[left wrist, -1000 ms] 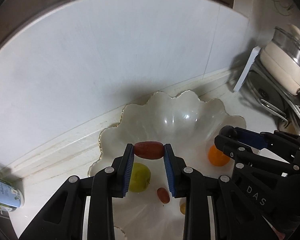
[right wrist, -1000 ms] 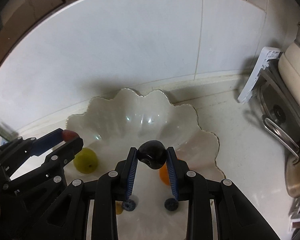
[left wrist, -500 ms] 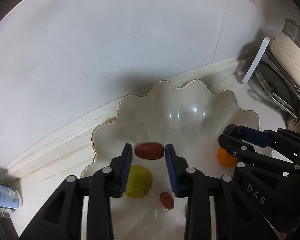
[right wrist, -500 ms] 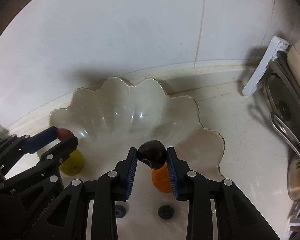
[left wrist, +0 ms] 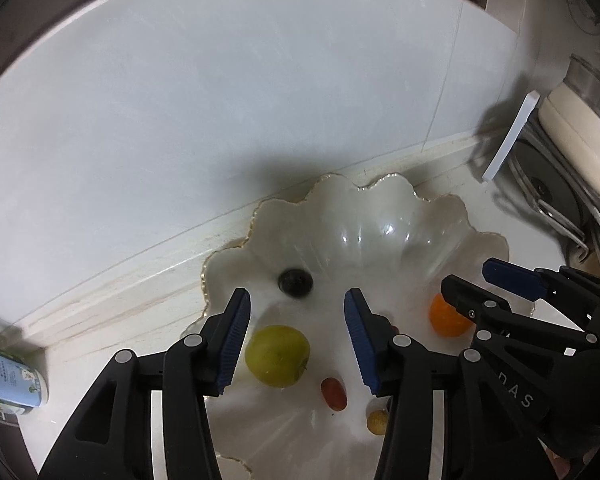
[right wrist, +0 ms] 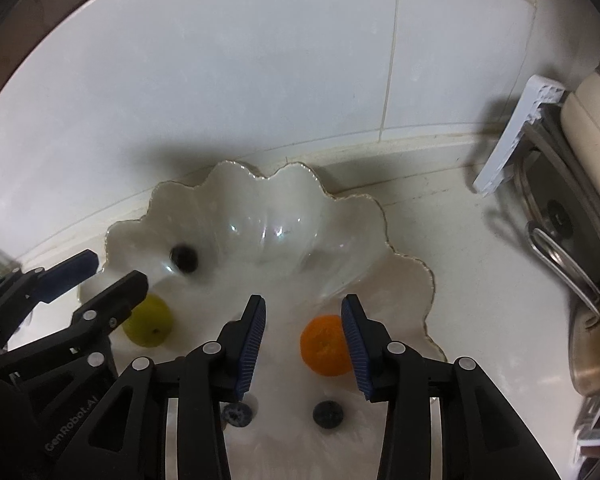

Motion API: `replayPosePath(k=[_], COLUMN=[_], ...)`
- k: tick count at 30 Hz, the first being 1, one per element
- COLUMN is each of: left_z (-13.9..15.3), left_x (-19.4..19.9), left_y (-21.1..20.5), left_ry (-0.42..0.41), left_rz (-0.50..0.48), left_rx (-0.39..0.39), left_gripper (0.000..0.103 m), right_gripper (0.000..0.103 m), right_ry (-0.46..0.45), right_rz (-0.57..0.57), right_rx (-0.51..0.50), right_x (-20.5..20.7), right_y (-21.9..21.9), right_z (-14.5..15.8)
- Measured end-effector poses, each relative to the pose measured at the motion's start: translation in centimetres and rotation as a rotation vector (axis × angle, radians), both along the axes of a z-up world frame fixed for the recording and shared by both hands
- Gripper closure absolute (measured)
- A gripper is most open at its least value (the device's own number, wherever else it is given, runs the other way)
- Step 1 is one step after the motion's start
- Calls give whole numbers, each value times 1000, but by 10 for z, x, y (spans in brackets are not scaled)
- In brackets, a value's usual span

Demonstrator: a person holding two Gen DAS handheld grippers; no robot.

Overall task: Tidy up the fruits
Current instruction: 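Open the left gripper dropping the date while the right gripper releases the dark plum into the bowl, then withdraw both open tools from the bowl back toward the counter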

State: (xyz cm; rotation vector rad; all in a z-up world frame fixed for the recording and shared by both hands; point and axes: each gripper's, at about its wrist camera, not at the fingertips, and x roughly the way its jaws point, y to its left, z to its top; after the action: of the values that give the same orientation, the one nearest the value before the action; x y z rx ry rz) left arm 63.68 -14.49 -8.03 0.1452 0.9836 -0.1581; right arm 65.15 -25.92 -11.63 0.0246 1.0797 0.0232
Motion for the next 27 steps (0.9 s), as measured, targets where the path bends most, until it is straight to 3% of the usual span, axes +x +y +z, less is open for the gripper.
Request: replayPosePath(k=[18,27], left_z=[47,77], left_x=[-47,-84], left_y=[11,18], left_ry=[-135,-198], left_rz=[31,25], left_rx=[20,-9], left_gripper=[55,55], right_gripper=[62,62], right_ry=[-118,-185], right_rz=[30,37], right_rx=[-17,2], right_x=[-48,-81], right_y=[12,13], right_z=[47,72])
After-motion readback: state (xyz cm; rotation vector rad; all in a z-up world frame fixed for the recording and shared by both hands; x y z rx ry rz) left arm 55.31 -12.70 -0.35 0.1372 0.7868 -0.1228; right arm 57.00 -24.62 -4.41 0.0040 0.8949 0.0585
